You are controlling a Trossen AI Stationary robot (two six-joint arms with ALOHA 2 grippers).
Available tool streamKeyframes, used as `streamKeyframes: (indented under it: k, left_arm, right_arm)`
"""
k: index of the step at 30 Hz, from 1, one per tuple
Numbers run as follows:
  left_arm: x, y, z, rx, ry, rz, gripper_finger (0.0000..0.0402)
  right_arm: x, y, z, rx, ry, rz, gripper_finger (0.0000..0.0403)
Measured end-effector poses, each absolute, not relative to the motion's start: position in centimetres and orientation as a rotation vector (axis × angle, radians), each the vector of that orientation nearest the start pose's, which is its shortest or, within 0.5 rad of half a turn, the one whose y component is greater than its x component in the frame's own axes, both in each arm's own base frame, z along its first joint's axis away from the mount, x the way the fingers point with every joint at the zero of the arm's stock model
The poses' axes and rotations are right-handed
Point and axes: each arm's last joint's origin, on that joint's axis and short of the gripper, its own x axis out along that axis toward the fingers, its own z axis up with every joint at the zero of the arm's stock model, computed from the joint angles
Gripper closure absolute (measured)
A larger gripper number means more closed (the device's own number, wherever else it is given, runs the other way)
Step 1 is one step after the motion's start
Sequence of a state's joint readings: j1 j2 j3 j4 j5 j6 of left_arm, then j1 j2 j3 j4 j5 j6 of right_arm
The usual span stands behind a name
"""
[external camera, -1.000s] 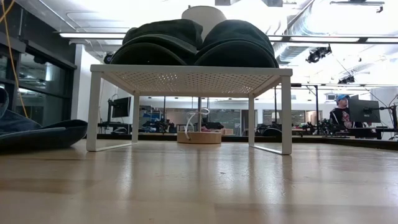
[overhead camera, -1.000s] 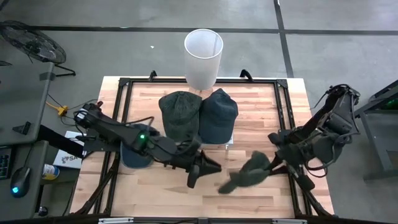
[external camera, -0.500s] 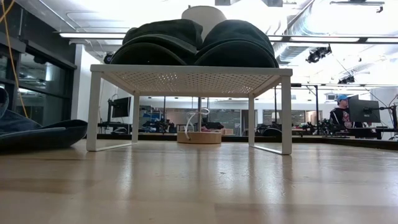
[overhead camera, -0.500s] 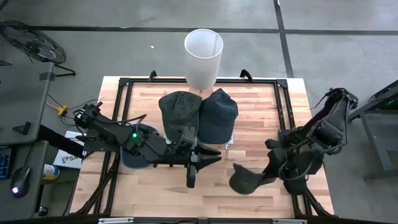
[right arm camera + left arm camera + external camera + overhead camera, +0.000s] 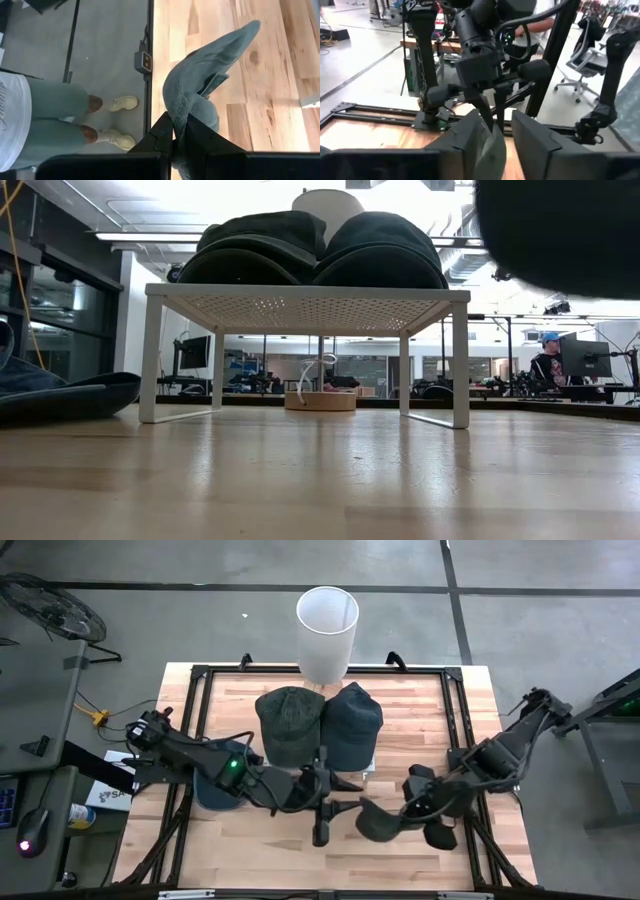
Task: Pick & Place hat
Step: Stack the green cap on the green cap on the shelf
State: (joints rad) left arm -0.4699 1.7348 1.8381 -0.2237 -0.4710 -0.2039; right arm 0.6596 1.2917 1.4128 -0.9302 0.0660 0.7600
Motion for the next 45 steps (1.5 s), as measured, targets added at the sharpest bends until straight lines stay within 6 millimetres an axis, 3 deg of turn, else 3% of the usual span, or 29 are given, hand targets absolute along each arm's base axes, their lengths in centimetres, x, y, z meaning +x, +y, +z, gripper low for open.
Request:
streamKeyframes:
  k: [6, 10, 20, 38, 45]
  left_arm:
    - [36.0, -16.0, 43.4, -0.089, 0.149, -0.009, 0.0199]
    - [36.4, -15.7, 43.1, -0.074, 0.165, -0.054, 0.0164]
    - [39.6, -14.6, 40.3, -0.010, 0.220, -0.141, 0.0180]
    - [41.5, -14.3, 37.1, 0.018, 0.344, -0.269, 0.0182]
    - [42.0, -14.4, 36.8, 0.012, 0.337, -0.271, 0.0182]
  right_arm:
    - [21.1, 15.0, 37.2, 0.462, 0.931, 0.212, 0.0385]
    - [21.7, 14.9, 37.6, 0.518, 0.886, 0.215, 0.0385]
    - [22.9, 14.2, 37.9, 0.560, 0.815, 0.189, 0.0385]
    - [23.1, 14.1, 37.8, 0.575, 0.811, 0.168, 0.0385]
    - [23.1, 14.1, 37.8, 0.577, 0.810, 0.165, 0.0385]
